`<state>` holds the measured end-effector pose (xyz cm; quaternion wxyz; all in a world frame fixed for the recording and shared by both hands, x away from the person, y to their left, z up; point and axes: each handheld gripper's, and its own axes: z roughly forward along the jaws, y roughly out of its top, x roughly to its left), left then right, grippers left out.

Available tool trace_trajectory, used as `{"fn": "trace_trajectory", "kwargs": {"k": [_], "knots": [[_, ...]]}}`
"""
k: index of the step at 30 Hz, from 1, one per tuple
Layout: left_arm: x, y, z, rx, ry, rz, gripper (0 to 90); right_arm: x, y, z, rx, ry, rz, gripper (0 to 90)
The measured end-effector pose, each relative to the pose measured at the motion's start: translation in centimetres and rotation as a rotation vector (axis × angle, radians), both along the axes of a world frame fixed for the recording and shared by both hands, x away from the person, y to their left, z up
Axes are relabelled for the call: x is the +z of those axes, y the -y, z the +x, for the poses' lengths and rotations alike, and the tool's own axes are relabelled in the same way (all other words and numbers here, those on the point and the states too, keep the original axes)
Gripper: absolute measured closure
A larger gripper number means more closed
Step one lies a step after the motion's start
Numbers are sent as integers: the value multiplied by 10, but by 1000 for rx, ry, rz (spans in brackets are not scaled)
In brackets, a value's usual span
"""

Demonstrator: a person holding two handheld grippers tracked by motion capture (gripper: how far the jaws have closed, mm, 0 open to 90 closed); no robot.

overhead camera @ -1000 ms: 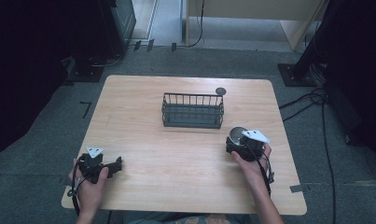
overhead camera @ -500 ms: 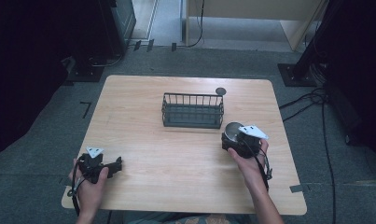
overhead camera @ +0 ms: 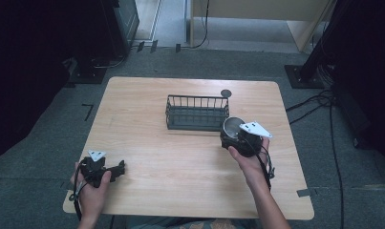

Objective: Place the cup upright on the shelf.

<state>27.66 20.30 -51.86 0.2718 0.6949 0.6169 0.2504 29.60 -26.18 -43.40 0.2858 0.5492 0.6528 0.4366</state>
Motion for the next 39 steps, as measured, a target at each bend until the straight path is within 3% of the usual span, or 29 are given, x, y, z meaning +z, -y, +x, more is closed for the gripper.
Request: {"fn": "trace_trajectory", "kwargs": {"k": [5,19,39], "knots": [[0,0,0,0,0,0,0,9,-5,1,19,51,12,179],[0,0,0,0,0,0,0,37,-25,13,46,132,11,180],[0,0,0,1,1,-2,0,59,-49,45,55,176,14,181]]}}
